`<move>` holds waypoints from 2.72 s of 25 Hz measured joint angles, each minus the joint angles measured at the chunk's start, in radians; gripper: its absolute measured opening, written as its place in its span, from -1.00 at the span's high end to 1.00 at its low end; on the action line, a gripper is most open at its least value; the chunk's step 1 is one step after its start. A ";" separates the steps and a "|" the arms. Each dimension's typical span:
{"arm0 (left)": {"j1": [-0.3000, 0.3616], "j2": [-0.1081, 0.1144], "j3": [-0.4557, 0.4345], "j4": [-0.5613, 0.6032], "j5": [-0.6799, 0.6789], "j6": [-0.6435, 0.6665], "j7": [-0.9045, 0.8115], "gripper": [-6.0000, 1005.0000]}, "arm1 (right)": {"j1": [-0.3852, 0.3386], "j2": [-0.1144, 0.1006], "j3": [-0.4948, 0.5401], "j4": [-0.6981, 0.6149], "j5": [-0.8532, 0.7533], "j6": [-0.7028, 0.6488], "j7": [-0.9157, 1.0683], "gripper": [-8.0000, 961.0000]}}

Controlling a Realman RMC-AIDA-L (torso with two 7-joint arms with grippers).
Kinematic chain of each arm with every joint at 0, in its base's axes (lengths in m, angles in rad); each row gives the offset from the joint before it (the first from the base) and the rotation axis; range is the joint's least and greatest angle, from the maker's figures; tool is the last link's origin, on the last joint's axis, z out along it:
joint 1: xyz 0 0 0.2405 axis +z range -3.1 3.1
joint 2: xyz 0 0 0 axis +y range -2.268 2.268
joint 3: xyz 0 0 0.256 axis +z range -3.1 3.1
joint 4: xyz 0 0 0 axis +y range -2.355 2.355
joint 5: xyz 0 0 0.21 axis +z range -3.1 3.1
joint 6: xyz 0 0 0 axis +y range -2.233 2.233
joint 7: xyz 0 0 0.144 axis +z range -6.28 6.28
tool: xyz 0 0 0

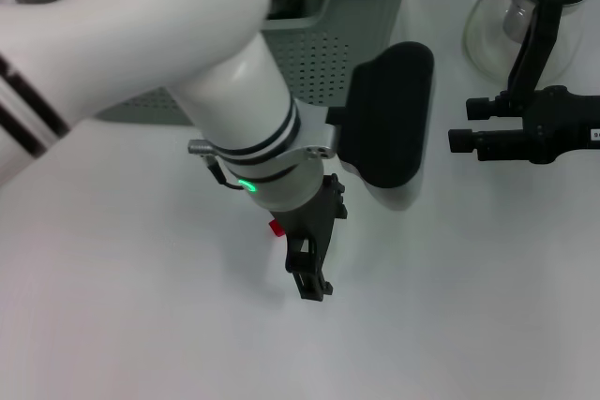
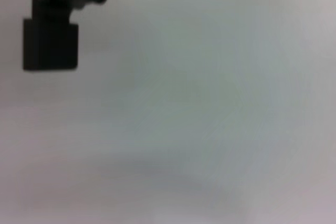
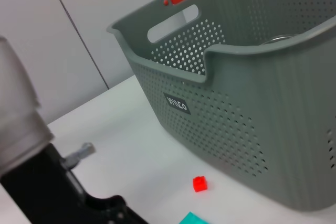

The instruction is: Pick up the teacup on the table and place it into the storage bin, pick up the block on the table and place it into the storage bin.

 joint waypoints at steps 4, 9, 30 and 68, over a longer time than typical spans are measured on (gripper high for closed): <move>-0.047 0.000 0.021 -0.070 0.005 -0.042 -0.003 -0.89 | -0.001 0.001 0.000 0.000 0.001 0.009 0.000 -0.55; -0.088 -0.003 0.055 -0.120 0.029 -0.076 -0.006 -0.89 | 0.000 0.003 0.000 0.000 0.001 0.012 -0.001 -0.55; -0.132 -0.005 0.132 -0.184 0.053 -0.112 -0.042 -0.70 | -0.002 0.008 0.019 0.000 0.001 0.013 -0.020 -0.55; -0.056 -0.001 -0.393 0.219 -0.152 0.286 -0.173 0.14 | -0.022 0.010 0.031 0.001 0.002 -0.002 -0.038 -0.55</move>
